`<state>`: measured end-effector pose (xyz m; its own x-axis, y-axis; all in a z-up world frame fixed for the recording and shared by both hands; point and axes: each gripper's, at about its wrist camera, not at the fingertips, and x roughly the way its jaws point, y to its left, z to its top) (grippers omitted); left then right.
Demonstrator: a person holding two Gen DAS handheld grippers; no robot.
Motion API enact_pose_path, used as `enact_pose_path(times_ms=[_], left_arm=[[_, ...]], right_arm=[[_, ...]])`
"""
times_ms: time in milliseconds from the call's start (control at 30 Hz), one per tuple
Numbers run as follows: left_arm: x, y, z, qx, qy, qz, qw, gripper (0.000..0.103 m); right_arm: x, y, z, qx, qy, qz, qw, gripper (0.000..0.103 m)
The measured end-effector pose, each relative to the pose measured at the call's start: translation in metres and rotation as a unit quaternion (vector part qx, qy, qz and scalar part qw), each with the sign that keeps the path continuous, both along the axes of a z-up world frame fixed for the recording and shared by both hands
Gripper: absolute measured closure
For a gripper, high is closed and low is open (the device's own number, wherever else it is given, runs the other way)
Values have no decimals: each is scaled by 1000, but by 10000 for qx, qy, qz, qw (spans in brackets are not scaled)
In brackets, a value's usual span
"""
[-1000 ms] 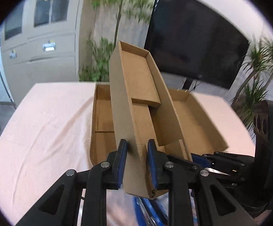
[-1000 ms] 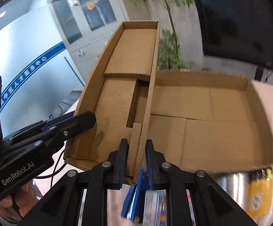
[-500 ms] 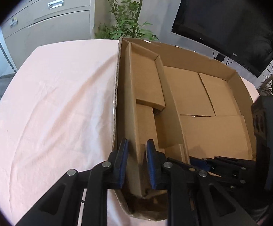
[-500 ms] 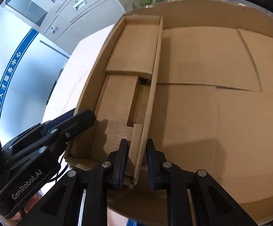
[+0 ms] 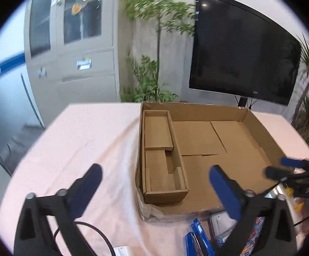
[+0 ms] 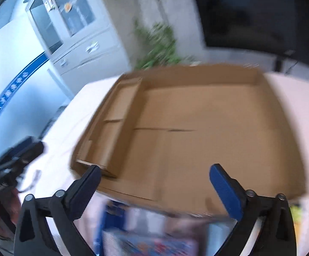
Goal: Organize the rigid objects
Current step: 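Carry the cardboard box off the items and set it down on the table, then grasp the colourful board-game box with both grippers and lift it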
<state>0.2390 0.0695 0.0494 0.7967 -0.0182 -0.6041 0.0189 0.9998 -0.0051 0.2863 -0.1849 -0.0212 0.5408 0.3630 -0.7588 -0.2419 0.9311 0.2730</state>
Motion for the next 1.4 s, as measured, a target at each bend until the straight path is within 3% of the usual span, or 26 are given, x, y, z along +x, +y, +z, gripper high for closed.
enact_pose_path(times_ms=[100, 200, 267, 300, 333, 400, 467, 500, 533, 667, 767, 833, 867, 900, 933, 967, 1033, 1133, 1233, 1400], left_arm=[[21, 2, -13, -136, 553, 162, 9982, 1], [49, 17, -37, -319, 959, 400, 9941, 4], [69, 26, -58, -297, 1333, 428, 9897, 23], [80, 31, -73, -349, 1660, 433, 9846, 43], [86, 33, -81, -437, 1803, 429, 9817, 57], [97, 39, -93, -573, 1998, 451, 9771, 68], [102, 41, -97, -603, 2042, 458, 9760, 77], [104, 41, -98, -718, 2062, 374, 9752, 84], [105, 40, -96, -701, 2081, 379, 9749, 84], [101, 34, -94, -413, 2007, 325, 9782, 83], [88, 37, -76, -385, 1694, 359, 9841, 80], [62, 35, -48, -316, 1293, 376, 9904, 71], [50, 33, -37, -362, 1134, 314, 9924, 65], [23, 27, -18, -548, 873, 123, 9946, 46], [6, 22, -8, -681, 729, -27, 9950, 21], [-12, 17, -1, -783, 615, -154, 9949, 16], [-53, -6, 7, -945, 552, -559, 9924, 16], [-89, -40, -7, -1253, 975, -1024, 9820, 16], [-102, -68, -40, -1665, 1552, -1207, 9662, 16], [-90, -84, -90, -1924, 2125, -1038, 9524, 18]], right_arm=[[-16, -43, 8, 80, -131, -172, 9997, 9], [-9, -106, -4, 64, 76, -590, 9982, 8], [5, -147, -16, -351, 226, -845, 9955, 8], [21, -166, -27, -711, 441, -989, 9916, 9], [32, -181, -39, -939, 599, -1036, 9884, 18], [51, -203, -62, -1125, 994, -1022, 9834, 33], [57, -214, -82, -1058, 1372, -951, 9803, 61], [57, -215, -88, -1028, 1488, -885, 9795, 89], [54, -213, -92, -823, 1467, -783, 9826, 98], [32, -204, -89, -1118, 1264, -795, 9824, 99], [20, -208, -79, -1119, 1172, -791, 9836, 96], [-2, -194, -52, -1233, 597, -768, 9876, 81], [-13, -186, -42, -1206, 365, -711, 9895, 54], [-33, -185, -20, -1039, -10, -640, 9925, 18], [-56, -186, 2, -754, -340, -570, 9949, 0], [-73, -184, 12, -575, -475, -468, 9961, 0], [-117, -184, 34, -112, -511, 120, 9986, 1], [-175, -173, 44, 434, -355, 992, 9935, 1], [-214, -153, 24, 933, 284, 1595, 9824, 1], [-227, -146, -36, 729, 1284, 1415, 9789, 10]])
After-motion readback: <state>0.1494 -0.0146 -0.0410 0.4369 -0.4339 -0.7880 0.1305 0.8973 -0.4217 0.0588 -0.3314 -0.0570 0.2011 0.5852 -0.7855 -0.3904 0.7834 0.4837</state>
